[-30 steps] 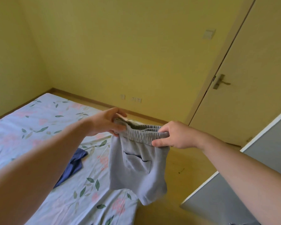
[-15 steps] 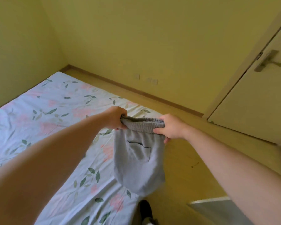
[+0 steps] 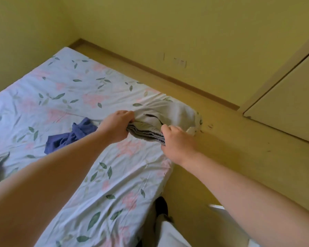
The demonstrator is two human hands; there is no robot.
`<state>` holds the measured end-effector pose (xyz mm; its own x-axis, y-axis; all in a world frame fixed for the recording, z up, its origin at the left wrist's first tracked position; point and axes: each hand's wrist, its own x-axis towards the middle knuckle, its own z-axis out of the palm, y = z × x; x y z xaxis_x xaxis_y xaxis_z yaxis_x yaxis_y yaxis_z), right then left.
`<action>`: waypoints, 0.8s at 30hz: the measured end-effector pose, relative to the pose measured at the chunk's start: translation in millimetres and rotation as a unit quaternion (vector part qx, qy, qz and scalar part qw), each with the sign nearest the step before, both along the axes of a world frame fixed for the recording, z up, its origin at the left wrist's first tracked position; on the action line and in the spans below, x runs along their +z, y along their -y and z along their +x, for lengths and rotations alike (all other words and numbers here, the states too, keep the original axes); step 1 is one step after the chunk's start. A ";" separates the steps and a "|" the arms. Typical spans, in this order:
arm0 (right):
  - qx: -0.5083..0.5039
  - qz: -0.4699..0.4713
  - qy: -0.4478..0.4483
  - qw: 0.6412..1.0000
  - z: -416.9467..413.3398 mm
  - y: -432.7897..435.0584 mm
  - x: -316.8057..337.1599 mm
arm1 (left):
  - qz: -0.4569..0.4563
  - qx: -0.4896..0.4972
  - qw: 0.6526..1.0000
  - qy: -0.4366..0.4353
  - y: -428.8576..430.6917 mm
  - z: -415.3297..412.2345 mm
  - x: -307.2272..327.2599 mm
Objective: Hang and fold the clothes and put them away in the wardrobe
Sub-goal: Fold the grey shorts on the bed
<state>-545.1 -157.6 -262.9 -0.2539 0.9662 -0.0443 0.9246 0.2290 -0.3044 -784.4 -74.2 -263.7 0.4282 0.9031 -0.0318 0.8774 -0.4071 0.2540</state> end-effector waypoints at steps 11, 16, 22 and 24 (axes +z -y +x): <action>0.047 -0.275 0.071 0.958 -124.5 143.3 -207.5 | -0.207 -0.013 0.961 -0.181 193.7 -104.0 -218.2; 0.107 -0.324 0.074 0.937 -166.3 211.7 -219.6 | -0.261 0.011 0.948 -0.181 274.5 -150.9 -232.9; 0.159 -0.375 0.033 0.913 -203.1 263.4 -204.5 | -0.336 0.016 0.911 -0.240 320.7 -183.0 -214.7; 0.172 -0.390 0.021 0.904 -208.5 269.3 -203.2 | -0.365 0.024 0.896 -0.251 323.9 -187.4 -210.0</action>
